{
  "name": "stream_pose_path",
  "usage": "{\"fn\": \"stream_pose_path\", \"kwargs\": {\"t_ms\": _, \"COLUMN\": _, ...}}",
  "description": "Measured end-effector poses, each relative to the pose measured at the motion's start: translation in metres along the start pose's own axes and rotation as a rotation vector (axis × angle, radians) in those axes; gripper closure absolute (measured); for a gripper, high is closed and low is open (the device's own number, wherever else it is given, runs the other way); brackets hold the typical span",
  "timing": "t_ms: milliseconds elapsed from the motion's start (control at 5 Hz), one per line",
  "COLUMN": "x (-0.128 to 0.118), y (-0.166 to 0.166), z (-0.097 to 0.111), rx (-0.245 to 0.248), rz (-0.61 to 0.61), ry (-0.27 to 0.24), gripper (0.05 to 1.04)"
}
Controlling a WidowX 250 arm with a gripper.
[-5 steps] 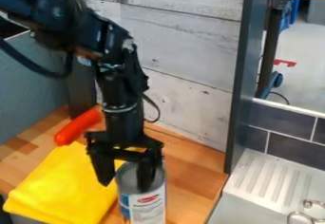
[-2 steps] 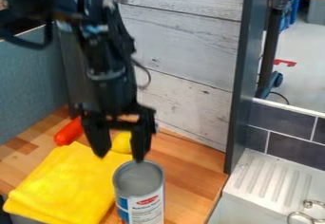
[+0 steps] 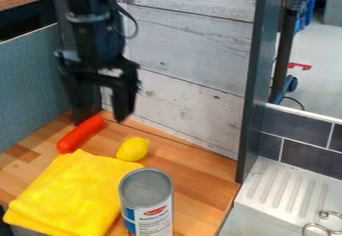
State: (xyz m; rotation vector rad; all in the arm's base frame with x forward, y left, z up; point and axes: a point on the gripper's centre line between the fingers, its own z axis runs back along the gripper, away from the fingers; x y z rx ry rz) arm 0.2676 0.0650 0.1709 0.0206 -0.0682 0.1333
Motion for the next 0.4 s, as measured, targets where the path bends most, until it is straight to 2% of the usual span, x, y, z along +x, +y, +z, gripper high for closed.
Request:
{"fn": "stream_pose_path", "kwargs": {"t_ms": 200, "x": -0.010, "y": 0.042, "z": 0.004, "rx": 0.004, "rz": -0.077, "ry": 0.083, "gripper": 0.083}}
{"fn": "stream_pose_path", "kwargs": {"t_ms": 400, "x": -0.016, "y": 0.068, "z": 0.002, "rx": 0.003, "rz": -0.076, "ry": 0.118, "gripper": 0.083}}
